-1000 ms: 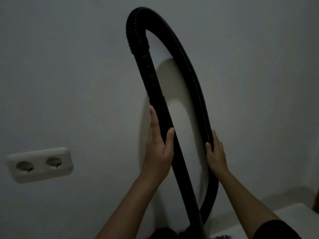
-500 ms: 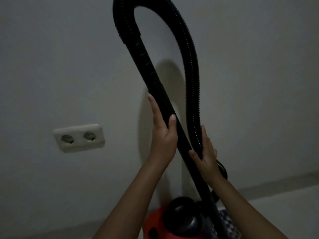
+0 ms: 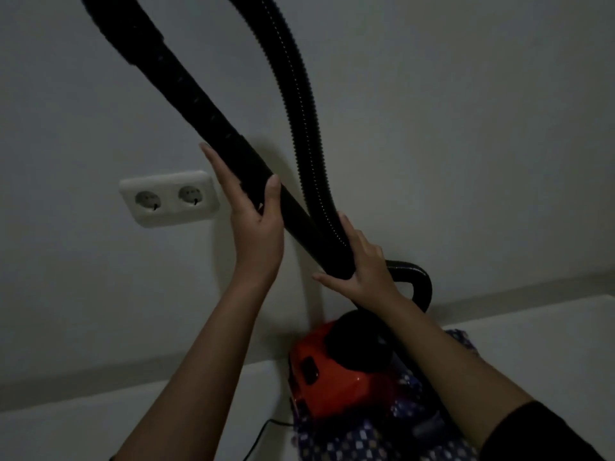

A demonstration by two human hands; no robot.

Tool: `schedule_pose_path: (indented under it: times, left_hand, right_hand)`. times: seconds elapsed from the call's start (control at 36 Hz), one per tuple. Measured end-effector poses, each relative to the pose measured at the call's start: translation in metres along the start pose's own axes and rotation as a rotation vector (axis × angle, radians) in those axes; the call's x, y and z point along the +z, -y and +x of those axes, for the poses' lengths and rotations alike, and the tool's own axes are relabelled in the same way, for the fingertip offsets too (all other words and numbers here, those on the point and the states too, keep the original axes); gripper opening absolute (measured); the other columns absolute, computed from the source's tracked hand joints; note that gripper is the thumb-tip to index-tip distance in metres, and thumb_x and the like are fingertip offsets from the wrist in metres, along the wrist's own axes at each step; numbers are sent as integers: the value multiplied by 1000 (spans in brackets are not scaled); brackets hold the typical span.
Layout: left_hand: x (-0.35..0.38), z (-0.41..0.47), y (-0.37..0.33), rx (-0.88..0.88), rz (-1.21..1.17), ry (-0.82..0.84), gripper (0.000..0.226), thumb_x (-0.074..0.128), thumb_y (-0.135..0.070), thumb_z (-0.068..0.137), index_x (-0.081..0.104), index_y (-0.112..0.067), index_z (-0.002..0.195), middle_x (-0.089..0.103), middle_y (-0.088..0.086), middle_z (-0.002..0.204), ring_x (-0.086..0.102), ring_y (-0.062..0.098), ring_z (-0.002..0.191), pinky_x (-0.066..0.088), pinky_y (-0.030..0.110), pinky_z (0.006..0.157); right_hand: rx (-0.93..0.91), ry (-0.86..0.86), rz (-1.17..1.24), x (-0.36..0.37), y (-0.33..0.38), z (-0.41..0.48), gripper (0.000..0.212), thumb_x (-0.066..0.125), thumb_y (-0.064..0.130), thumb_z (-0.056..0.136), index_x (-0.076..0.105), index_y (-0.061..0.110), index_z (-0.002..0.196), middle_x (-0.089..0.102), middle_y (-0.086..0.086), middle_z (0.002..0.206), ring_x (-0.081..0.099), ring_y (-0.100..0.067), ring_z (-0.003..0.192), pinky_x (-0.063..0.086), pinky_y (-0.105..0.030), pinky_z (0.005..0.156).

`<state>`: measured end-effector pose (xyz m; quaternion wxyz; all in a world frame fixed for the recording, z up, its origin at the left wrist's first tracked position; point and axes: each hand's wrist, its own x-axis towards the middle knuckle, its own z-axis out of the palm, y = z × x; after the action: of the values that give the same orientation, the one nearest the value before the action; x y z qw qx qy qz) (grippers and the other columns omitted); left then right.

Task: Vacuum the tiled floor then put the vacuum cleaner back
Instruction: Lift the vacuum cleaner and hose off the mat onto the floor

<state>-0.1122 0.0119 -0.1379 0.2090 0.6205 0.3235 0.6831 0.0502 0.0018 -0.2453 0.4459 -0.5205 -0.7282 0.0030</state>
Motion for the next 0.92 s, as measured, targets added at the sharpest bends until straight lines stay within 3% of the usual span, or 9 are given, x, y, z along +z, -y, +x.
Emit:
schedule_pose_path:
  times: [0.06,0.14,0.19,0.25,0.33,0.47,0.58,0.72,0.92]
  left_hand:
    - [-5,-8,2,-25,-1,-10,80,51,-34,92,-9,-45,143,24,30,151,40,44,132,42,53,105]
    - [-6,-26,7,-68,3,-71,83,51,-28,93,-12,-39,144,21,23,155,43,42,130,44,50,104]
    - [-3,-40,12,-116,24,-132,87,50,-19,95,-19,-32,146,11,3,160,45,25,132,43,34,109]
    - [1,-54,20,-196,18,-185,86,47,-7,97,-22,-19,147,10,-19,152,55,1,115,44,15,101]
    - [7,-71,28,-251,23,-242,86,46,-8,97,-24,-20,147,11,-7,156,57,15,117,45,20,103]
    - [8,-73,33,-297,36,-296,84,44,-3,97,-23,-14,147,12,-6,150,48,-24,105,37,-3,89]
    - [5,-74,35,-362,64,-351,83,43,-6,98,-22,-18,147,6,4,159,31,-14,119,29,-12,84]
    - [3,-76,36,-423,62,-368,82,42,-8,99,-23,-21,147,14,-12,146,30,-12,112,27,-14,78]
    - [-2,-76,33,-489,51,-419,82,41,-6,99,-24,-22,147,8,0,158,34,-3,114,30,-14,73]
  right_hand:
    - [-14,46,-7,-4,-1,-2,103,60,69,70,3,34,149,54,-6,127,57,-22,107,45,-42,89]
    - [-17,117,3,-12,-8,-5,108,64,70,68,1,39,151,53,-4,130,59,-22,108,48,-47,92]
    - [6,146,84,-17,-16,-9,99,67,62,70,14,39,150,57,-2,133,61,-20,112,50,-42,95]
    - [-1,163,96,-19,-23,-13,84,67,50,75,30,31,147,68,-1,117,68,-18,98,56,-36,83]
    - [-6,162,73,-10,-28,-18,77,66,46,78,37,24,145,70,7,104,67,-9,84,52,-22,71]
    - [35,170,84,9,-23,-18,81,69,57,75,34,35,145,62,10,128,64,-11,108,54,-30,87]
    - [67,244,70,17,-21,-11,91,77,59,65,34,38,143,65,11,121,65,-13,104,54,-29,83]
    - [47,357,-30,25,-23,-1,109,82,58,57,25,36,147,68,1,113,65,-22,98,53,-32,79]
    - [-63,63,-141,49,-17,-22,113,76,50,54,18,26,148,67,-1,103,66,-22,69,53,-30,53]
